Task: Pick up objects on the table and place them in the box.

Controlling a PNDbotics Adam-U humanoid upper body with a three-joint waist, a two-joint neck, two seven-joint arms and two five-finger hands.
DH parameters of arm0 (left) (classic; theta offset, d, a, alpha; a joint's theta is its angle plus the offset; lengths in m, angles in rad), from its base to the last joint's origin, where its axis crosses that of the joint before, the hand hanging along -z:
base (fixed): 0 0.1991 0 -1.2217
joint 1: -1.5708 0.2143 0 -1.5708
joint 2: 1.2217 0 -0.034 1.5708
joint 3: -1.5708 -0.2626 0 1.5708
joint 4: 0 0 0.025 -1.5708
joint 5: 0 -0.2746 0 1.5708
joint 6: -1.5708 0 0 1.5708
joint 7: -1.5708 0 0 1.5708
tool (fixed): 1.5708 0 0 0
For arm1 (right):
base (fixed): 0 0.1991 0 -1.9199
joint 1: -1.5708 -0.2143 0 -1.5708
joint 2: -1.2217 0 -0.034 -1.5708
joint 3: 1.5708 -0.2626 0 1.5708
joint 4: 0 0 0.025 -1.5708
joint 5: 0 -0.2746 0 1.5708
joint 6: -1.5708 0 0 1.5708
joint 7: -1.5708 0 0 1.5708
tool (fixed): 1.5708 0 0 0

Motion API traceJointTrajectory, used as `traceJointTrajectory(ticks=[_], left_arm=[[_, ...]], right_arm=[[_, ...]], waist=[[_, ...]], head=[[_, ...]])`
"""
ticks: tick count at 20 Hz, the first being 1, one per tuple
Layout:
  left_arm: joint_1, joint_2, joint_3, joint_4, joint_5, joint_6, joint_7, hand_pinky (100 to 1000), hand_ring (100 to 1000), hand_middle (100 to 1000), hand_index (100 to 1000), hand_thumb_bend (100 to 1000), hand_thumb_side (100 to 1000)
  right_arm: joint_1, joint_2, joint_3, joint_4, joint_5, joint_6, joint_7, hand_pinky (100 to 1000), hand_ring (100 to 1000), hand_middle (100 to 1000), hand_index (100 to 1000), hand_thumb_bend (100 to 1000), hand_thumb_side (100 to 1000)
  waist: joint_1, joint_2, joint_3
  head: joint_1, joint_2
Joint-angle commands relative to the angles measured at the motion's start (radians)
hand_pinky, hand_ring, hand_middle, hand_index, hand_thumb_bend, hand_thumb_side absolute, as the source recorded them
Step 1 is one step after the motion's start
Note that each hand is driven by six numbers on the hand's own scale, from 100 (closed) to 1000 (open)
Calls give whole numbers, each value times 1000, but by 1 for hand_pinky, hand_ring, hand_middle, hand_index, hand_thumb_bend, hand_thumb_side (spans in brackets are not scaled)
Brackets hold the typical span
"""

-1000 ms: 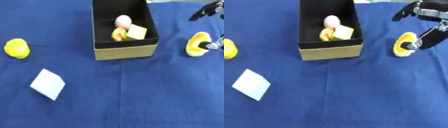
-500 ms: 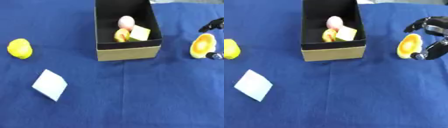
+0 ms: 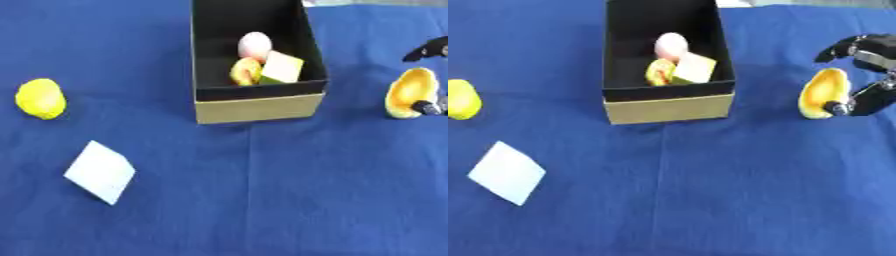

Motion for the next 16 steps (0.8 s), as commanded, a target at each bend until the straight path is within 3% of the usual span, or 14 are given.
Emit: traceJointTrajectory(ticks=[1, 9, 10, 11, 12, 16], left_arm=[[-8, 10, 1, -18, 0, -3, -1, 736, 580, 534, 776, 285, 544], [-8, 8, 1, -18, 0, -4, 0, 735, 579, 534, 776, 285, 545], [-8, 8, 1, -18, 0, -4, 0, 736, 579, 534, 775, 285, 545], [-8, 8, 0, -18, -1, -4, 0, 736, 579, 534, 775, 285, 545], [-8, 8, 0, -18, -1, -4, 0, 735, 579, 534, 774, 286, 545], [-8, 9, 1, -18, -1, -2, -1, 735, 579, 533, 772, 285, 545]], right_arm=[[-6, -28, -15, 29, 30, -4, 1, 912, 917, 844, 893, 428, 100], [-18, -14, -12, 93, 114, -24, 51, 917, 918, 834, 896, 436, 100], [-18, -13, -13, 97, 117, -23, 54, 907, 896, 720, 851, 427, 100], [-19, -10, -12, 101, 120, -21, 56, 905, 889, 699, 835, 425, 100], [-21, -8, -12, 102, 118, -20, 56, 890, 847, 619, 770, 412, 100], [-24, 2, -10, 79, 77, -24, 41, 854, 775, 531, 673, 382, 100]], waist=[[2, -16, 4], [3, -11, 8], [2, -11, 7], [2, -11, 6], [1, -11, 5], [1, -14, -3]], head=[[-6, -18], [-10, -19], [-9, -18], [-8, -17], [-7, -16], [-3, -11]])
